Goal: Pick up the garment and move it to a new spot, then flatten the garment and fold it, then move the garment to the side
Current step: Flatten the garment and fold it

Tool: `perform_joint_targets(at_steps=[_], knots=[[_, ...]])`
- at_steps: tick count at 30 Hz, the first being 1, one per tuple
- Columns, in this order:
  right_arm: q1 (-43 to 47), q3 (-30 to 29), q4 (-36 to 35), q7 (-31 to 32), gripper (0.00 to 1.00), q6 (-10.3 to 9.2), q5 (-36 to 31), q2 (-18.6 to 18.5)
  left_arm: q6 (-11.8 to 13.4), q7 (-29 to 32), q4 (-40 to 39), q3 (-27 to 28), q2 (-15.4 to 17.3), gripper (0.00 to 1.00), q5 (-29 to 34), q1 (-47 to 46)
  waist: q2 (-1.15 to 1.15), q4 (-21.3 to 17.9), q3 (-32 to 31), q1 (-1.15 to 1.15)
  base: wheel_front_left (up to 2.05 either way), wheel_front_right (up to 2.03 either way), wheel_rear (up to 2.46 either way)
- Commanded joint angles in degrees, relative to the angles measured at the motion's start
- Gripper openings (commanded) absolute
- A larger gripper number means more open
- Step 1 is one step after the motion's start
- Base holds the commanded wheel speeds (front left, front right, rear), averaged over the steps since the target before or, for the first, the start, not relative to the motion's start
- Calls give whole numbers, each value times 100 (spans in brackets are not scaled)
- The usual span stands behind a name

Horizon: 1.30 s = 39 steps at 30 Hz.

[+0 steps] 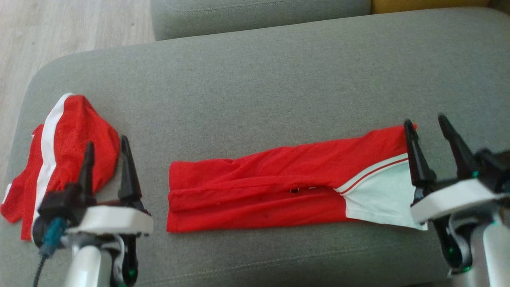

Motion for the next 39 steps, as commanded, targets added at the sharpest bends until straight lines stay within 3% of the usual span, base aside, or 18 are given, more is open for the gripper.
perform_joint_targets(at_steps=[1,8,16,22,39], knots=[[-8,34,-80,-160,100,-2,-29,51,-61,-68,-217,226,-4,100,113,-68,0,5,-1,0,0,0,0],[-23,-404,529,-482,100,-2,-141,254,-318,-69,-133,394,-193,100,379,137,0,20,74,0,0,0,0],[-485,-922,1542,404,100,-2,-271,274,-577,-69,61,328,-236,100,620,-106,0,17,398,0,0,0,0],[-965,-986,2198,1098,100,-2,-276,275,-673,-70,121,283,-248,100,708,-287,0,40,705,0,0,0,0],[-1744,-1303,3247,1712,100,-2,-456,276,-806,-70,71,372,-255,100,855,-689,0,83,1165,0,0,0,0]])
